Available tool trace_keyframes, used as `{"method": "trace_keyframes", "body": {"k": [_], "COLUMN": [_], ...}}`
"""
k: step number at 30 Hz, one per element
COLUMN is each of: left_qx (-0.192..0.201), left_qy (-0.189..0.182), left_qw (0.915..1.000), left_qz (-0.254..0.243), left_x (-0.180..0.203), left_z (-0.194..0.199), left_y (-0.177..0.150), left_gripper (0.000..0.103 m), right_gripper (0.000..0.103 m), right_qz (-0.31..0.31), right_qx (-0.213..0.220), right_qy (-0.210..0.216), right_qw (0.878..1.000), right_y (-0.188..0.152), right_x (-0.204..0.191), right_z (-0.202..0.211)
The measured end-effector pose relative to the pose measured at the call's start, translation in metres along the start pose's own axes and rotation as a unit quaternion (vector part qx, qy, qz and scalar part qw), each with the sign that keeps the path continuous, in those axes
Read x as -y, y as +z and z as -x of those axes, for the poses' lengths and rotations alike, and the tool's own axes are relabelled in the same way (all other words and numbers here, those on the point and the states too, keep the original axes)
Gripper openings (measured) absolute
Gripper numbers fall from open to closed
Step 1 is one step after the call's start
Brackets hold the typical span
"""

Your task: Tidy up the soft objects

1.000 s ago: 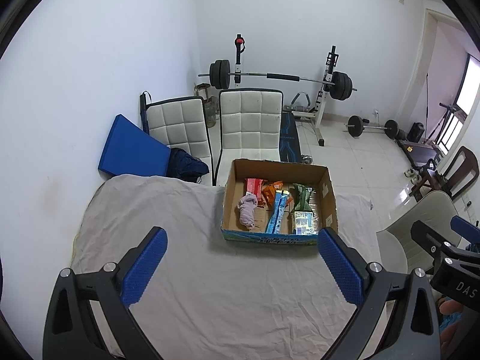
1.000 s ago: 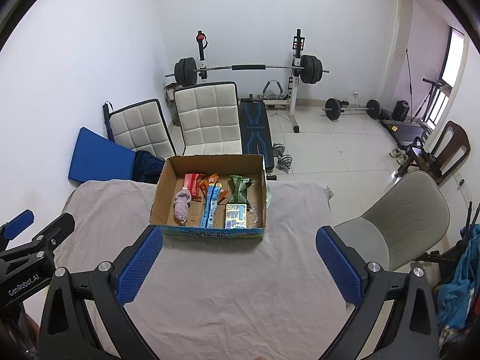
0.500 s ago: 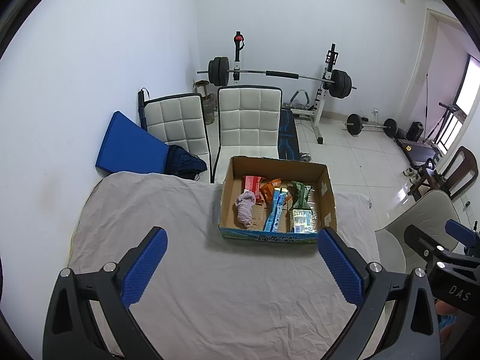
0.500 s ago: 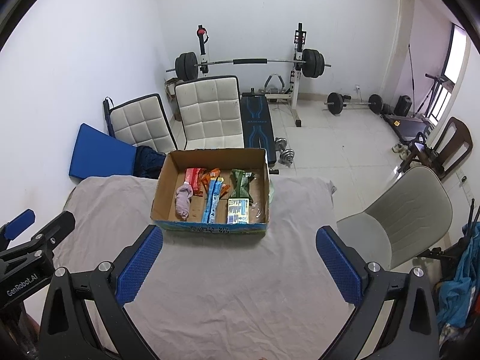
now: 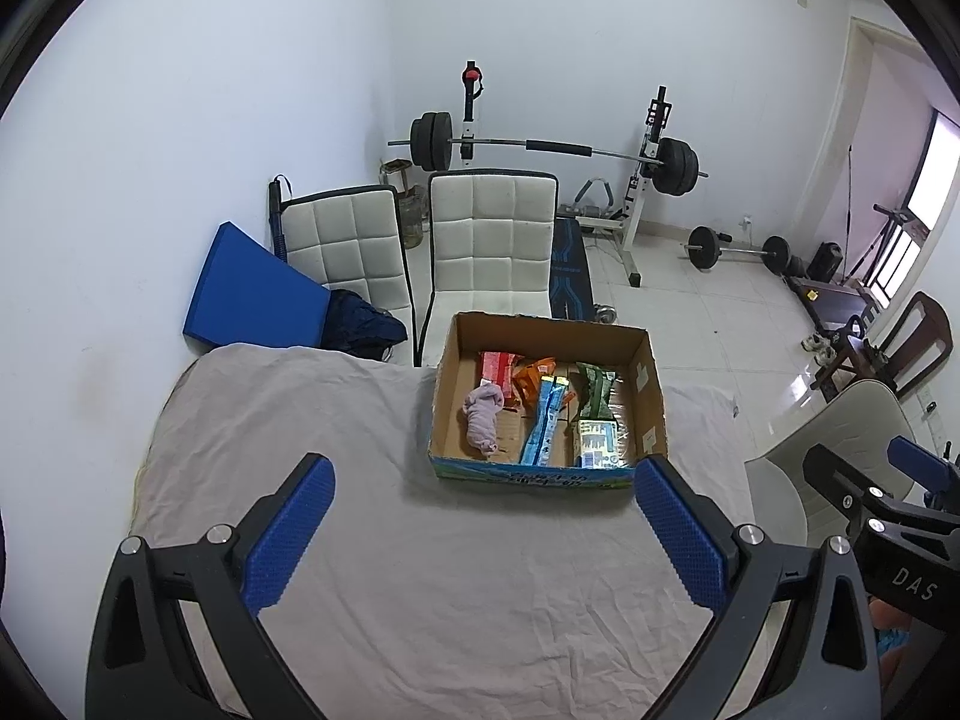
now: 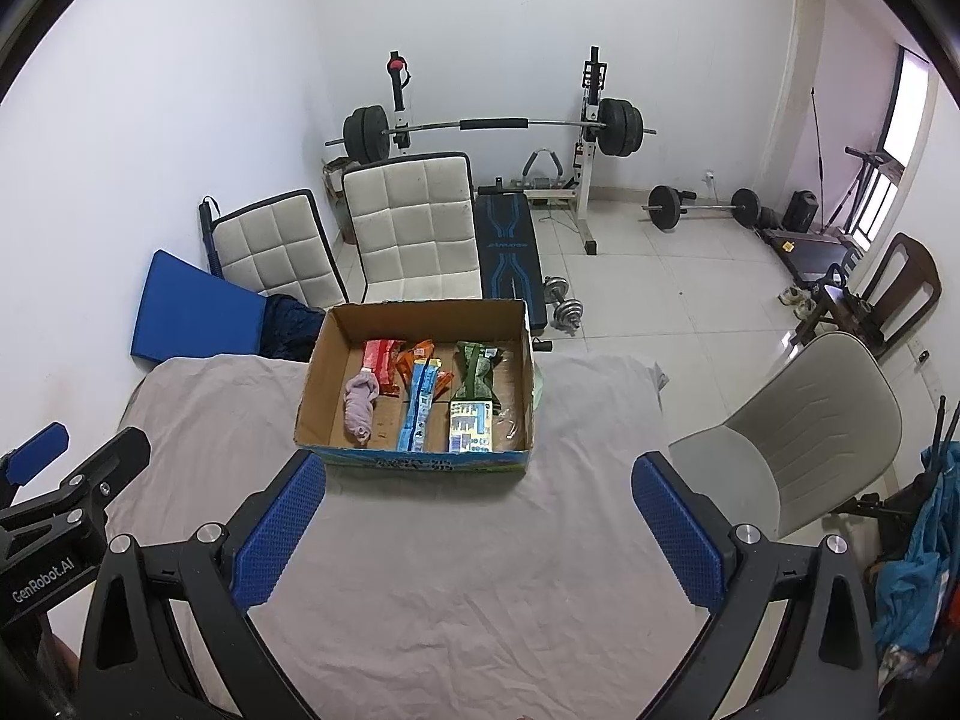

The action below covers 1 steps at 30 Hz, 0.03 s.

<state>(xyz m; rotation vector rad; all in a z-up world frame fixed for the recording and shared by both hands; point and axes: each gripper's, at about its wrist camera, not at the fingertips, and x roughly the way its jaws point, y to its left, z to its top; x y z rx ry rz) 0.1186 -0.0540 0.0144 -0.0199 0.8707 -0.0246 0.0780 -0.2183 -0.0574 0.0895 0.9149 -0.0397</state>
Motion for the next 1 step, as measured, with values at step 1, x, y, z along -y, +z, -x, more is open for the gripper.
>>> {"method": "trace_keyframes", "body": {"k": [1], "left_qx": [0.000], "left_qy": [0.002], "left_qw": [1.0000], "left_qz": [0.000], "left_x": [0.0010], "left_z": [0.0000], "left_y": [-0.0002], "left_gripper": [0.103], "right_gripper": [0.103], "right_qz": [0.000], "right_qx": [0.000], "right_qy": [-0.001], "right_qw": [1.000], "right_y": [0.0005], "right_x": [0.0000], "right_z": [-0.0005]}}
